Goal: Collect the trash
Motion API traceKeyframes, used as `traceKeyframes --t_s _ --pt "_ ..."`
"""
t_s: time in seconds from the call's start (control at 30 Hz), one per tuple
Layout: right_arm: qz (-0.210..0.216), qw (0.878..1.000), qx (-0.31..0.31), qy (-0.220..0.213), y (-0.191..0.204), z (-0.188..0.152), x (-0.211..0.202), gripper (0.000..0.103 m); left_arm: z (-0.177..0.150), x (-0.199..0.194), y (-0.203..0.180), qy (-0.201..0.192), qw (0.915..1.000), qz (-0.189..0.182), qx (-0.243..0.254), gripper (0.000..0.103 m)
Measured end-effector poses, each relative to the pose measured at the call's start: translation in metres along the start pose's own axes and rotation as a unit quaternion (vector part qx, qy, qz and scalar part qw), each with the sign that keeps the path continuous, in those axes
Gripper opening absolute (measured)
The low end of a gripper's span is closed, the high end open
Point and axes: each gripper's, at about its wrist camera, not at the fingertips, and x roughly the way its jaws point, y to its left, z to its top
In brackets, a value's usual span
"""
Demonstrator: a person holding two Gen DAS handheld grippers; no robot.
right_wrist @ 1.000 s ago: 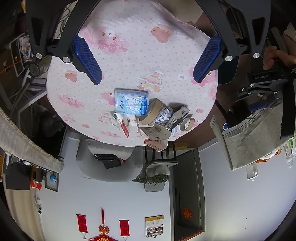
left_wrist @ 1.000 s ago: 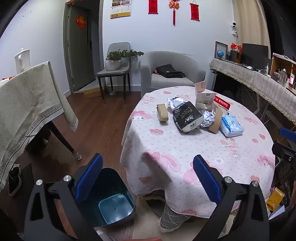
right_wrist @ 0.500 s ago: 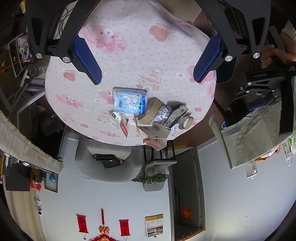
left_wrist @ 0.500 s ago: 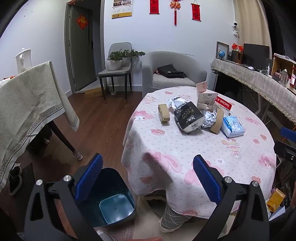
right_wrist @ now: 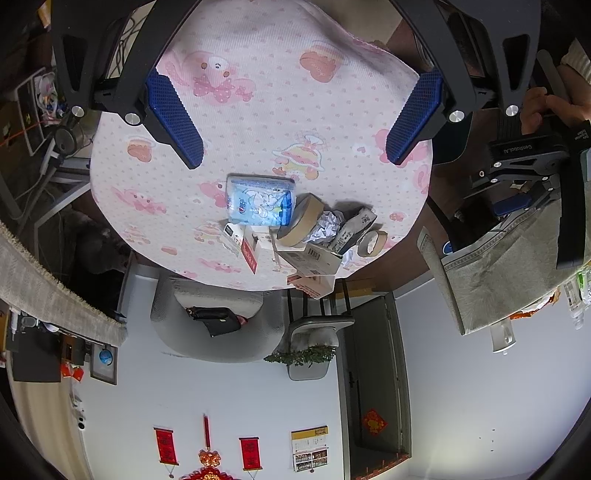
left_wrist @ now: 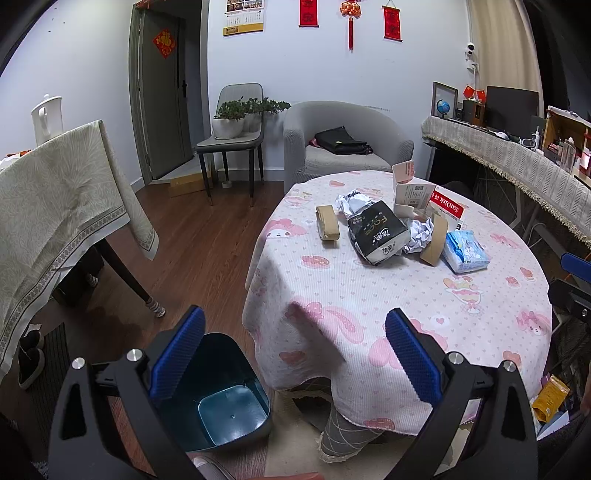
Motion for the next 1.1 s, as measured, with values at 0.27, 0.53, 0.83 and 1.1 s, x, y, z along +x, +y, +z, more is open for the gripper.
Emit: traceKeyframes --t_s 0.27,0.53,0.83,1.1 --pt "0.001 1.000 0.004 -0.001 -0.0024 0.0005 -0.0003 0.100 0.0000 0.0008 0.0018 0.000 1.0000 -0.001 0.001 0.100" --pt "0.001 1.000 0.006 -0.001 -0.0031 0.0014 0.0005 0.100 -0.0024 0.0009 -0.0030 0.002 1.0000 -0.001 0.002 0.099" --pt "0.003 1.000 0.010 0.000 -0.0043 0.0019 0.0003 0.100 -0.0027 0.0009 -0.0038 0.002 1.0000 -0.001 0.002 0.099" --pt "0.003 1.000 0.011 0.001 -0.0042 0.0016 0.0013 0.100 -0.0025 0.0009 -0.0038 0.003 1.0000 -0.001 0.002 0.099"
